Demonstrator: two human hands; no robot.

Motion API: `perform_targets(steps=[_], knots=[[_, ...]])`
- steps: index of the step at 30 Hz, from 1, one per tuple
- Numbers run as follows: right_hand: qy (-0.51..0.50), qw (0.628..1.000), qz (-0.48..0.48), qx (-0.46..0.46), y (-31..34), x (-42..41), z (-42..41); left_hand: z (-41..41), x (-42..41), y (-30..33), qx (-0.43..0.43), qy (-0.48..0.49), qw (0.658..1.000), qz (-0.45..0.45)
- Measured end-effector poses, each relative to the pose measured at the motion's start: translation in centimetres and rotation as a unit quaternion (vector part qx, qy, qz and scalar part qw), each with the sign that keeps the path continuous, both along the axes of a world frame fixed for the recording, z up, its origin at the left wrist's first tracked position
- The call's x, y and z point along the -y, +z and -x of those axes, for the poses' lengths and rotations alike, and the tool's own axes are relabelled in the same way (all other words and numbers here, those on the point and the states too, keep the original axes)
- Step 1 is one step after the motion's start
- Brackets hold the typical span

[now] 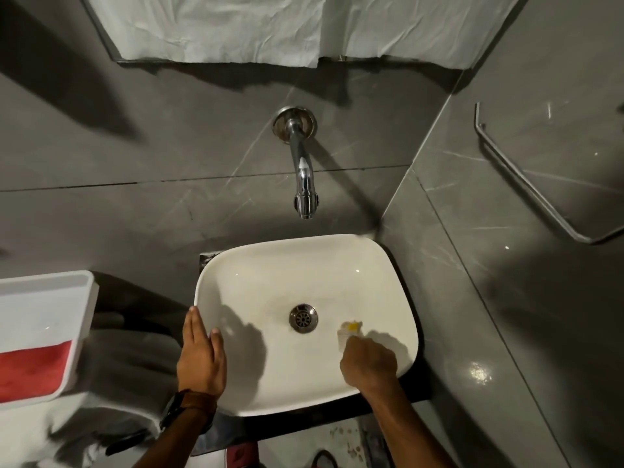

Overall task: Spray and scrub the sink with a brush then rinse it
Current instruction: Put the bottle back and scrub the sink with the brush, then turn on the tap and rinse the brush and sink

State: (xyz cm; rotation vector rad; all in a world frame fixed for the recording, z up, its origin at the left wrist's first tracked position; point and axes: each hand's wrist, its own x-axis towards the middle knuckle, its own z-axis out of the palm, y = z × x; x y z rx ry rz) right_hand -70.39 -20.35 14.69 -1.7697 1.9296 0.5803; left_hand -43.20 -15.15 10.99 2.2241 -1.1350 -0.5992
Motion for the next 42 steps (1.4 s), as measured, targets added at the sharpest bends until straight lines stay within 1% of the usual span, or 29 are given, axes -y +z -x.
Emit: perform_targets(steps=[3, 5, 6, 8, 9, 11, 12, 13, 16, 20, 22, 24, 25, 27, 32, 34, 36, 39, 42], knots=[[0.051, 0.996, -0.068, 0.029, 1.3, -0.5, -2.2, 0.0, 0.0, 0.0, 0.001, -0.005, 1.0, 0.005], [0.043, 0.99, -0.099, 0.086, 2.1, -0.8, -3.6, -0.1, 0.1, -0.2, -0.003, -0.016, 1.0, 0.01], [0.018, 0.987, -0.104, 0.121, 2.5, -0.8, -3.9, -0.1, 0.1, -0.1, -0.006, -0.02, 1.0, 0.008], [-0.031, 0.978, -0.088, 0.184, 3.0, -0.9, -4.2, -0.2, 0.2, 0.4, 0.015, -0.021, 1.0, 0.001], [-0.049, 0.975, -0.076, 0.205, 3.3, -0.8, -4.0, -0.2, 0.4, 0.8, 0.047, -0.021, 0.999, 0.005], [-0.081, 0.968, -0.046, 0.235, 3.9, -0.5, -3.6, 0.0, 1.3, 2.1, 0.115, -0.048, 0.992, 0.033], [-0.098, 0.963, -0.028, 0.247, 4.2, -0.3, -3.3, 0.3, 2.1, 3.0, 0.126, -0.064, 0.989, 0.052], [-0.115, 0.959, -0.01, 0.258, 4.6, 0.0, -3.0, 0.7, 3.1, 4.3, 0.113, -0.082, 0.988, 0.072], [-0.152, 0.946, 0.03, 0.286, 5.8, 0.9, -2.3, 2.3, 6.7, 8.3, 0.035, -0.132, 0.98, 0.142], [-0.196, 0.921, 0.048, 0.332, 7.2, 1.6, -2.0, 4.9, 11.2, 13.5, -0.025, -0.124, 0.966, 0.226], [-0.206, 0.91, 0.06, 0.353, 7.6, 1.9, -2.1, 5.9, 12.8, 15.4, -0.03, -0.145, 0.959, 0.243], [-0.212, 0.903, 0.073, 0.366, 8.0, 2.2, -2.3, 6.6, 13.7, 16.8, -0.044, -0.161, 0.954, 0.25], [-0.214, 0.899, 0.079, 0.373, 8.1, 2.3, -2.4, 6.8, 13.9, 17.2, -0.068, -0.16, 0.952, 0.254], [-0.217, 0.894, 0.09, 0.381, 8.4, 2.7, -2.5, 7.0, 13.8, 17.5, -0.105, -0.154, 0.948, 0.256], [-0.22, 0.883, 0.112, 0.398, 9.5, 3.9, -2.9, 7.4, 14.4, 18.4, -0.144, -0.126, 0.947, 0.257], [-0.235, 0.866, 0.112, 0.426, 10.0, 4.2, -3.2, 7.0, 15.0, 18.7, -0.182, -0.129, 0.945, 0.24], [-0.264, 0.841, 0.103, 0.462, 10.3, 4.4, -3.5, 6.5, 15.4, 18.9, -0.206, -0.141, 0.942, 0.223], [-0.301, 0.803, 0.083, 0.508, 10.5, 4.7, -3.8, 6.2, 16.0, 18.8, -0.199, -0.153, 0.946, 0.207], [-0.321, 0.785, 0.066, 0.526, 10.4, 4.8, -4.2, 6.3, 16.8, 18.9, -0.209, -0.149, 0.947, 0.195]])
